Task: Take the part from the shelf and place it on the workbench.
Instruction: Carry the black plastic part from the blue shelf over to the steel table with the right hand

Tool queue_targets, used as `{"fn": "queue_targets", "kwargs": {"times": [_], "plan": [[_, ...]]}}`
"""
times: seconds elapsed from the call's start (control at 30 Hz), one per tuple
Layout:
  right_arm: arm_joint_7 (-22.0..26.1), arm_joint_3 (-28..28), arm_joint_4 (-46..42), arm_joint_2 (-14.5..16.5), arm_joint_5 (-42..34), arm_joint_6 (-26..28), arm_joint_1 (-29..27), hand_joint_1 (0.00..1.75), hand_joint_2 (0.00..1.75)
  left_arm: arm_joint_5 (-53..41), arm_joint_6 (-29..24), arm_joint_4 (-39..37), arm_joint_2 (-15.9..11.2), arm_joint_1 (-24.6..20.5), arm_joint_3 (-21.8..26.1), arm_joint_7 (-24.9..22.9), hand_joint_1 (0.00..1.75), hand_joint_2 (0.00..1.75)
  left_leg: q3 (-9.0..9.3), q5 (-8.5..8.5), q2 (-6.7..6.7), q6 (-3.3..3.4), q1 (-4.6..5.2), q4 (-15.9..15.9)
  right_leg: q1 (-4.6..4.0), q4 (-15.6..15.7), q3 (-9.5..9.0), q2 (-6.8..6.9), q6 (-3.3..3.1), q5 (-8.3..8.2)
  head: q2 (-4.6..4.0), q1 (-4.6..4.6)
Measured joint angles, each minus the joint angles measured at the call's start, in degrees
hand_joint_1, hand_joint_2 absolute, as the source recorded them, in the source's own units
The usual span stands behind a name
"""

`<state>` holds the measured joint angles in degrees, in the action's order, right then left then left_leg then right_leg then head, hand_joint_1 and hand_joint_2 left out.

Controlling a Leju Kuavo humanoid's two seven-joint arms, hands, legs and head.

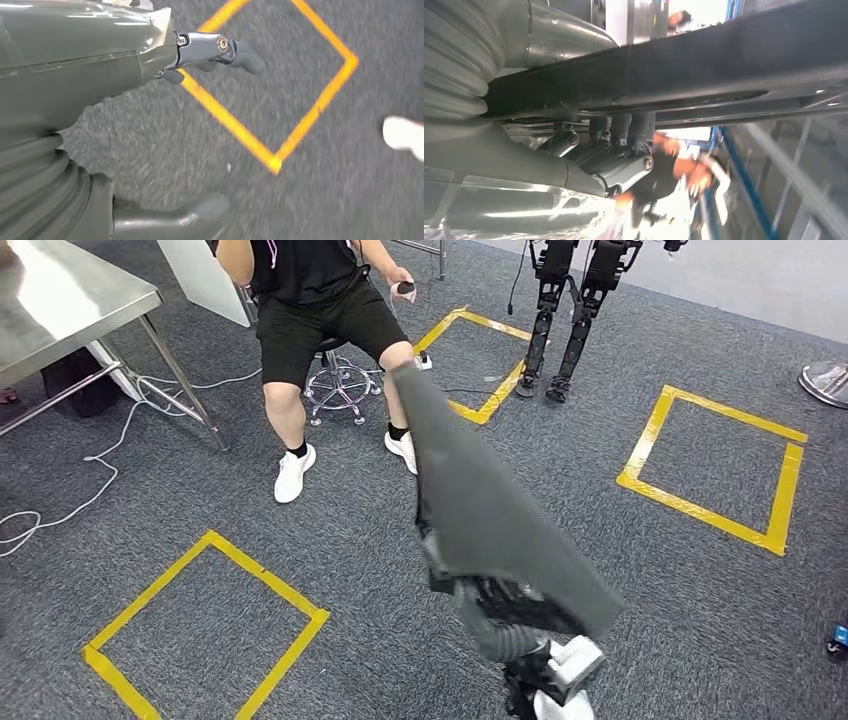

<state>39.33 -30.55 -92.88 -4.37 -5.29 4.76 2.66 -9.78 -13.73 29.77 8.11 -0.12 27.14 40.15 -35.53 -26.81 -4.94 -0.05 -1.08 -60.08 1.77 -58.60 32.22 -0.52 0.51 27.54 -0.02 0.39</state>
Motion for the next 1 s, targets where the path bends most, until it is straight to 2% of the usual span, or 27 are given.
{"fn": "queue_targets", "kwargs": {"times": [0.07, 0.1, 0.13, 0.17, 0.2, 0.23, 0.3, 0.33, 0.37, 0.43, 0.5, 0.57, 0.63, 0.67, 0.7, 0.73, 0.77, 0.8, 0.83, 0.87, 0.93, 0.97, 1.0], "plan": [[0.3, 3.6, -0.6, -0.9, -1.0, -0.9, -1.7, 1.75, 1.75, -1.1, -1.0, -0.8, 0.7, -1.6, -3.3, 0.0, 0.0, 1.75, -3.07, -3.25, 3.41, -0.26, 0.04, -6.3, -0.27, 0.0, -0.09, 1.28, -0.61, 0.12, 0.0, -0.44], [0.3, 5.7, -1.1, -1.1, -0.7, -1.1, -2.8, 1.75, 1.75, -1.6, -1.1, -1.3, 1.0, -2.6, -5.2, 0.0, 0.0, 1.75, -5.03, -4.88, 4.24, -0.35, -0.03, -10.2, -0.49, 0.0, -0.11, 2.02, -0.85, 0.21, 0.0, -0.61], [0.3, 7.7, -2.1, -1.0, 0.3, -0.8, -4.4, 1.75, 1.75, -2.1, -0.7, -2.0, 1.4, -3.6, -7.3, 0.0, 0.0, 1.75, -6.51, -5.82, 4.64, -0.37, -0.09, -13.2, -0.68, 0.0, -0.15, 2.8, -0.97, 0.32, 0.0, -0.62], [0.2, 9.7, -3.7, -0.8, 1.8, -0.2, -6.4, 1.75, 1.75, -2.6, -0.1, -2.9, 1.6, -4.5, -9.3, 0.0, 0.0, 1.75, -7.09, -5.77, 4.85, -0.31, -0.1, -14.4, -0.85, 0.0, -0.25, 3.57, -1.08, 0.43, 0.0, -0.64], [0.1, 11.5, -5.7, -0.4, 3.4, 0.4, -8.5, 1.75, 1.75, -3.1, 0.5, -3.9, 1.9, -5.4, -11.1, 0.0, 0.0, 1.75, -6.41, -4.63, 5.03, -0.13, -0.09, -13.1, -0.97, 0.0, -0.39, 4.22, -1.15, 0.58, 0.0, -0.65], [-0.1, 13.0, -8.0, 0.0, 4.7, 1.0, -10.6, 1.75, 1.75, -3.4, 1.0, -4.8, 2.0, -6.1, -12.6, 0.0, 0.0, 1.75, -4.66, -2.8, 5.48, 0.24, -0.02, -9.9, -1.08, 0.0, -0.59, 4.8, -1.21, 0.72, 0.0, -0.67], [-0.2, 15.2, -11.7, 0.7, 6.1, 1.3, -13.9, 1.75, 1.75, -3.6, 1.4, -6.3, 2.1, -7.6, -14.8, 0.0, 0.0, 1.75, -0.65, -0.18, 7.79, 1.26, 0.54, -2.5, -1.46, 0.0, -0.92, 5.62, -1.05, 1.02, 0.0, -0.63], [-0.3, 16.1, -13.1, 1.0, 6.4, 1.3, -15.0, 1.75, 1.75, -3.6, 1.5, -6.8, 2.2, -8.3, -15.7, 0.0, 0.0, 1.75, 0.52, 0.26, 8.65, 1.66, 0.9, -0.2, -1.6, 0.0, -1.01, 5.96, -0.9, 1.12, 0.0, -0.62], [-0.4, 16.8, -14.2, 1.2, 6.6, 1.3, -15.9, 1.75, 1.75, -3.6, 1.5, -7.3, 2.2, -8.8, -16.3, 0.0, 0.0, 1.75, 0.95, 0.11, 9.07, 1.91, 1.26, 0.7, -1.71, 0.0, -1.08, 6.32, -0.67, 1.23, 0.0, -0.61], [-0.5, 18.1, -16.0, 1.9, 6.9, 1.2, -17.2, 1.75, 1.75, -3.9, 1.7, -8.1, 2.3, -9.5, -17.5, 0.0, 0.0, 1.75, 1.08, 0.24, 7.96, 2.21, 1.34, 1.2, -1.75, 0.1, -1.21, 6.96, -0.12, 1.46, 0.0, -0.65], [-0.5, 19.4, -17.4, 2.8, 7.4, 1.2, -18.5, 1.75, 1.75, -4.7, 2.3, -8.9, 2.4, -10.2, -18.7, 0.0, 0.0, 1.75, 1.62, 0.79, 6.69, 2.61, 1.01, 2.1, -1.61, -1.5, -0.79, 5.27, 0.29, 2.5, 0.0, -0.62], [-0.7, 21.1, -18.8, 3.9, 8.2, 1.2, -20.1, 1.75, 1.75, -5.7, 3.0, -9.9, 2.7, -11.3, -20.1, -0.1, 0.0, 1.75, 1.89, 1.2, 5.2, 2.94, 0.77, 2.5, -1.25, -7.0, 1.71, 2.34, 0.1, 5.11, 0.0, -0.4], [-1.2, 22.7, -20.2, 5.1, 9.7, 1.3, -21.6, 1.75, 1.75, -6.7, 3.7, -10.8, 3.3, -12.2, -21.3, -0.6, 0.0, 1.75, 1.8, 1.29, 3.54, 3.09, 0.73, 2.5, -0.95, -14.0, 5.43, 1.17, 0.01, 7.63, 0.0, -0.16], [-1.5, 23.2, -20.8, 5.6, 10.5, 1.3, -22.1, 1.75, 1.75, -7.1, 3.9, -11.2, 3.5, -12.5, -21.8, -0.8, 0.0, 1.75, 1.8, 1.27, 2.76, 3.05, 0.7, 2.5, -0.81, -15.7, 6.54, 1.0, 0.31, 7.84, 0.0, -0.15], [-1.8, 23.5, -21.4, 6.1, 11.3, 1.4, -22.5, 1.75, 1.75, -7.3, 4.1, -11.5, 3.6, -12.6, -22.2, -1.0, 0.0, 1.75, 1.84, 1.25, 2.05, 2.95, 0.64, 2.4, -0.63, -15.3, 6.66, 0.91, 0.85, 7.08, 0.0, -0.12], [-2.1, 23.7, -22.1, 6.6, 12.1, 1.6, -22.7, 1.75, 1.75, -7.3, 4.3, -11.7, 3.7, -12.7, -22.5, -1.1, 0.0, 1.75, 1.88, 1.2, 1.38, 2.77, 0.56, 2.4, -0.37, -12.9, 5.79, 0.7, 1.53, 5.59, 0.0, -0.12], [-2.3, 23.7, -22.8, 7.3, 13.1, 2.1, -23.0, 1.75, 1.75, -7.0, 4.7, -12.0, 3.7, -12.9, -22.7, -1.1, 0.0, 1.75, 1.85, 1.1, 0.69, 2.46, 0.47, 2.2, 0.05, -9.2, 4.32, -0.16, 2.29, 3.79, 0.0, -0.09], [-2.6, 23.5, -23.7, 8.0, 14.3, 3.1, -23.2, 1.75, 1.75, -6.5, 5.2, -12.3, 3.7, -13.2, -22.8, -0.9, 0.0, 1.75, 1.62, 0.92, 0.04, 2.03, 0.55, 1.8, 0.35, -5.6, 2.76, -1.3, 2.75, 2.26, 0.0, 0.02], [-2.9, 23.1, -24.4, 8.6, 15.4, 4.5, -23.3, 1.75, 1.75, -5.7, 5.8, -12.6, 3.6, -13.6, -22.8, -0.7, 0.0, 1.75, 1.33, 0.78, -0.59, 1.6, 0.62, 1.4, 0.58, -3.0, 1.66, -2.26, 2.78, 1.28, 0.0, 0.03], [-3.2, 22.3, -24.8, 9.0, 16.5, 6.2, -23.2, 1.75, 1.75, -4.9, 6.4, -12.8, 3.2, -13.9, -22.8, -0.5, 0.0, 1.75, 1.0, 0.68, -1.16, 1.19, 0.63, 1.2, 0.65, -1.7, 1.02, -2.95, 2.53, 0.81, 0.0, -0.01], [-3.7, 19.8, -24.9, 8.8, 17.3, 9.3, -22.4, 1.75, 1.75, -2.9, 7.0, -13.0, 2.1, -14.1, -22.4, -0.2, 0.0, 1.75, 0.65, 0.68, -2.05, 0.68, 0.33, 1.0, 0.43, -1.4, 0.8, -2.42, 1.45, 0.64, 0.0, -0.18], [-3.9, 18.3, -24.6, 8.4, 17.2, 10.2, -21.7, 1.75, 1.75, -1.5, 7.2, -13.0, 1.4, -13.9, -21.9, -0.1, 0.0, 1.75, 0.6, 0.57, -1.72, 0.48, 0.13, 0.8, 0.39, -1.4, 0.69, -2.0, 1.05, 0.58, 0.0, -0.19], [-4.0, 16.7, -24.1, 7.9, 16.9, 10.6, -21.0, 1.75, 1.75, -0.2, 7.4, -13.0, 0.8, -13.6, -21.3, -0.1, 0.0, 1.75, 0.33, 0.08, -0.67, 0.28, 0.07, 0.0, 0.38, -1.3, 0.59, -1.56, 0.67, 0.56, 0.0, -0.33]]}}
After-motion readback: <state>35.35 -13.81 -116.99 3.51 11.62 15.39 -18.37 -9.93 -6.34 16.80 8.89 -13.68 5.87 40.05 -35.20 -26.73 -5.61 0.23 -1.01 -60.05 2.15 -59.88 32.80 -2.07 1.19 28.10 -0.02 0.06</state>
